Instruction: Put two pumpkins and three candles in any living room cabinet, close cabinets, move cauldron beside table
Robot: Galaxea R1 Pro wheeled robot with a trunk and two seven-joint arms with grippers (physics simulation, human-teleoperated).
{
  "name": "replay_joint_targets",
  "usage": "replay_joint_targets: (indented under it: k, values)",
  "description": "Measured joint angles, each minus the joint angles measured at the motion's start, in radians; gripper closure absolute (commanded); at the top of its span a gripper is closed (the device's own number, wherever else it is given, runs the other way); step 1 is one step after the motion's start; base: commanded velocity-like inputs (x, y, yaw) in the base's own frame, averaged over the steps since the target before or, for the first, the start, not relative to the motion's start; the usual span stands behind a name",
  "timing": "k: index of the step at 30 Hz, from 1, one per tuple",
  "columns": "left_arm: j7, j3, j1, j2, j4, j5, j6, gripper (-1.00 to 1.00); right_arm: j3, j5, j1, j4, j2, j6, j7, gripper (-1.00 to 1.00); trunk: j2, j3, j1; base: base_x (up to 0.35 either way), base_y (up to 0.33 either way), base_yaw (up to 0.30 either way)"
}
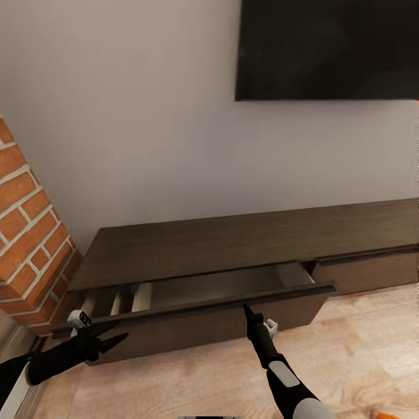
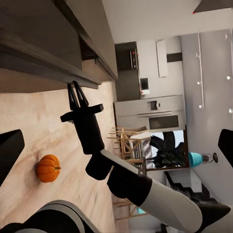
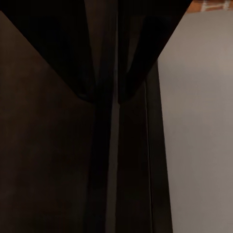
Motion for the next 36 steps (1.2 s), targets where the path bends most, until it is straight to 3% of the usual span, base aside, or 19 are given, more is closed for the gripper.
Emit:
replay_joint_targets:
  k: [4, 12, 36]
  values:
    - [0.000, 0.000, 0.000, 0.000, 0.000, 0.000, 0.000, -1.00, 0.001, 0.000, 0.000, 0.000, -0.003, 0.000, 0.001, 1.00, 0.000, 0.000, 0.000, -0.238, -0.045, 0.000]
    - [0.000, 0.000, 0.000, 0.000, 0.000, 0.000, 0.000, -1.00, 0.001, 0.000, 0.000, 0.000, 0.016, 0.000, -0.008, 1.00, 0.000, 0.000, 0.000, -0.096, -0.072, 0.000]
    - [0.000, 0.000, 0.000, 0.000, 0.000, 0.000, 0.001, -1.00, 0.000, 0.000, 0.000, 0.000, 0.004, 0.000, -0.002, 1.00, 0.000, 0.000, 0.000, -0.114, -0.001, 0.000]
